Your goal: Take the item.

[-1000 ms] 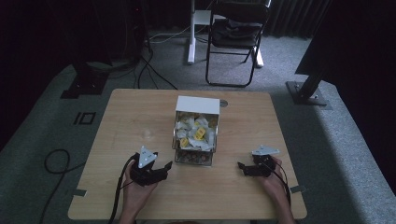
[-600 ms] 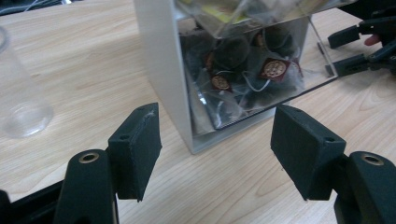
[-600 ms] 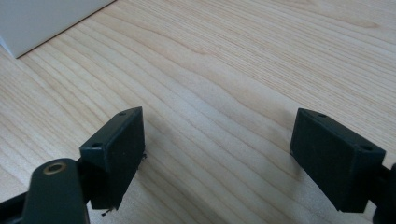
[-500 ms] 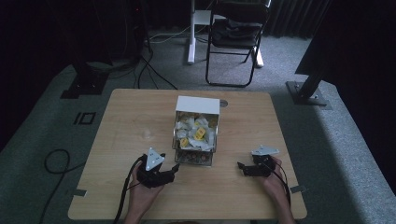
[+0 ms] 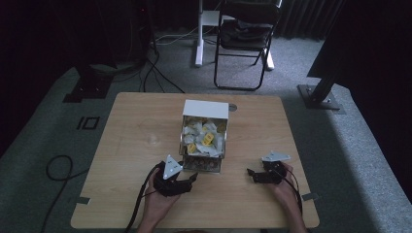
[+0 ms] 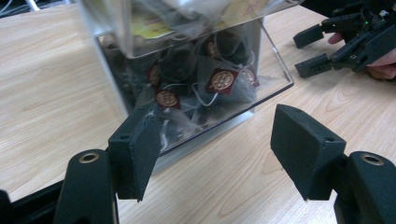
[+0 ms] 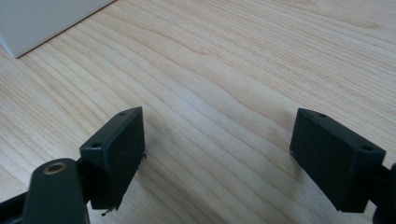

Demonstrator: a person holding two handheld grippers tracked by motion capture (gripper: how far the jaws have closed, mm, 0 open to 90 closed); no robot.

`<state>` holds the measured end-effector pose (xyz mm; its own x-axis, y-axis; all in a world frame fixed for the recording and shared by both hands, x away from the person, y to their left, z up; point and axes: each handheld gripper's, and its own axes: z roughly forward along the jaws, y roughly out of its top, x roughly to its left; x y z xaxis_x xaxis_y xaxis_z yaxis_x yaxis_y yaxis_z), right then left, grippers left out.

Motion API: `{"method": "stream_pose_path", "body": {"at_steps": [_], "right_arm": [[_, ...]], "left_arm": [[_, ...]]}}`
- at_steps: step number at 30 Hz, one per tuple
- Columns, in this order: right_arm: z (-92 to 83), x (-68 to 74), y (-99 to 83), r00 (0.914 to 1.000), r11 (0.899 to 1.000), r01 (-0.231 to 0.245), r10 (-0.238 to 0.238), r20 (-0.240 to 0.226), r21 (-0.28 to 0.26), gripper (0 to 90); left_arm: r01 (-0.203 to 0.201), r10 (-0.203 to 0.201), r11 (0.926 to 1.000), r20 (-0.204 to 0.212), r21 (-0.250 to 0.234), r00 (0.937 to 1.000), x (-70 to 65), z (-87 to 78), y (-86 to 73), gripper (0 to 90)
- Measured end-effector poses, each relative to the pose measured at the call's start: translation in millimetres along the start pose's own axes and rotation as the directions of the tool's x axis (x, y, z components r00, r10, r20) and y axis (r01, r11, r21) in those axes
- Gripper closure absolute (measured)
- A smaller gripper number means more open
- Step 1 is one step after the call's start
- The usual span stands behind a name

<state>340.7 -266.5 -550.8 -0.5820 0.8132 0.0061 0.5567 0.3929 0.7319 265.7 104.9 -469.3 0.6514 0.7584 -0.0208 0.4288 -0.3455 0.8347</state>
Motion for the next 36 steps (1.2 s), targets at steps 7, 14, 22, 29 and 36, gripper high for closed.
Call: {"method": "stream_pose_path", "body": {"at_steps": [7, 14, 22, 29, 36], "right_arm": [[0.0, 0.0, 0.0, 1.0000, 1.000, 0.000, 0.000, 0.000, 0.000, 17.8], [0.0, 0.0, 0.0, 1.0000, 1.000, 0.000, 0.000, 0.000, 0.000, 17.8], [0.0, 0.0, 0.0, 1.0000, 1.000, 0.000, 0.000, 0.000, 0.000, 17.8], [0.1, 0.2, 0.0, 1.0000, 1.000, 0.003, -0.003, -0.004, 0.000, 17.6], [0.1, 0.2, 0.0, 1.0000, 1.000, 0.003, -0.003, -0.004, 0.000, 17.6]], "left_arm": [[-0.033, 0.033, 0.9994, 0.032, 0.005, 0.9989, -9.6, 12.7, 1.3, 34.2], [-0.052, 0.052, 0.9986, 0.055, -0.001, 0.9972, -15.7, 28.3, -1.7, 34.2], [-0.090, 0.091, 0.9958, 0.060, -0.018, 0.9941, -22.2, 41.5, 0.2, 34.1], [-0.067, 0.067, 0.9977, 0.076, 0.000, 0.9949, -21.5, 47.5, -1.1, 35.6], [-0.060, 0.058, 0.9982, 0.093, 0.010, 0.9939, -24.4, 43.9, -2.9, 35.8]]}}
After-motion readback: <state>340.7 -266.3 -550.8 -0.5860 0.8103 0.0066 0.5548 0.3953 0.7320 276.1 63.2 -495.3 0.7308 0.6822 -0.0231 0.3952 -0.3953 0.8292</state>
